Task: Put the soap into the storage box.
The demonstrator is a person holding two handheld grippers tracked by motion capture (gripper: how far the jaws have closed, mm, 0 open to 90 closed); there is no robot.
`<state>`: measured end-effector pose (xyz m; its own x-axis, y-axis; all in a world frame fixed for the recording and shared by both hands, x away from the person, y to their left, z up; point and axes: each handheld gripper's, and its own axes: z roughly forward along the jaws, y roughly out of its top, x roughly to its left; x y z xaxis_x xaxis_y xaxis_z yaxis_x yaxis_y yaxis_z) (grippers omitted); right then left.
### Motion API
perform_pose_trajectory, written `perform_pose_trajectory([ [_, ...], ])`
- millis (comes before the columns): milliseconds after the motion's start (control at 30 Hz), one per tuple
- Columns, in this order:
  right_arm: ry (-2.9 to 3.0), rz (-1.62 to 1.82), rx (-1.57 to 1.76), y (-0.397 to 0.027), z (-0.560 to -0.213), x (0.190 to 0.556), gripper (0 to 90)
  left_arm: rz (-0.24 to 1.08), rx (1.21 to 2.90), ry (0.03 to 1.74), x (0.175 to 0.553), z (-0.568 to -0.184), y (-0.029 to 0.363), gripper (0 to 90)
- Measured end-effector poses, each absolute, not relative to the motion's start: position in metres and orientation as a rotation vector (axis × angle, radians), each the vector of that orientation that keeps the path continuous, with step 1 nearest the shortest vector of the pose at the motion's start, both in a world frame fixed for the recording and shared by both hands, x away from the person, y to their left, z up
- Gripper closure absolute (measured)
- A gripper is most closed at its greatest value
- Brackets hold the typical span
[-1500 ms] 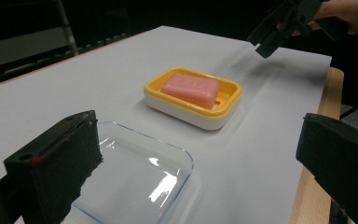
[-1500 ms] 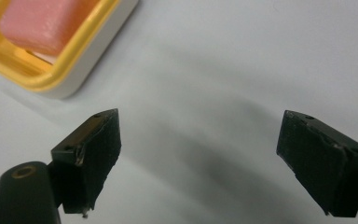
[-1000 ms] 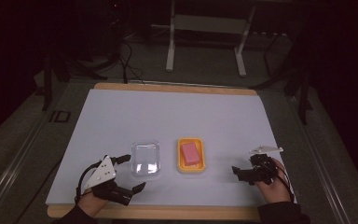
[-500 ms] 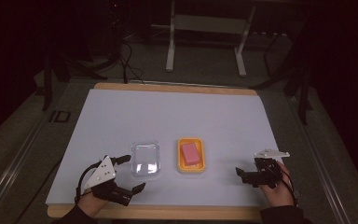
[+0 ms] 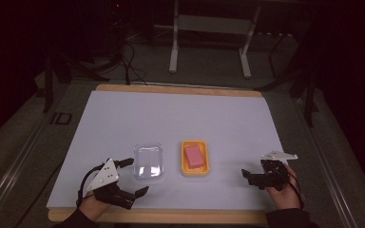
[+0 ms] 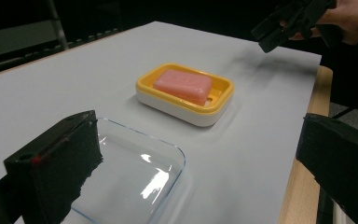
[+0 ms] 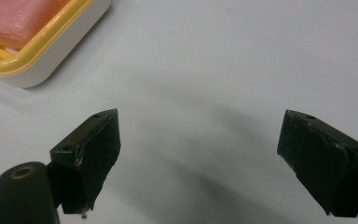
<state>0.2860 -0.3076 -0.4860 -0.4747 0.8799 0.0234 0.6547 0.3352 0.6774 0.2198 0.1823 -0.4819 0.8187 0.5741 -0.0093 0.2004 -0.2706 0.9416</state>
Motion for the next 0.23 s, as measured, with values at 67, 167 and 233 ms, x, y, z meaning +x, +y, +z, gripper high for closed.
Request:
perform_pose_trajectory([
  [67, 2.26, 0.899, 1.358, -0.3073, -0.4861, 0.2862, 13.1, 0.398, 1.846, 0.589, 0.2197, -0.4821, 0.1823, 0.1],
  [167, 2.261, 0.897, 1.36, -0.307, -0.4867, 0.2866, 13.1, 0.397, 1.848, 0.591, 0.2195, -0.4824, 0.1821, 0.1],
  [233, 2.262, 0.9, 1.363, -0.307, -0.4871, 0.2872, 13.1, 0.399, 1.847, 0.592, 0.2197, -0.4825, 0.1823, 0.1],
])
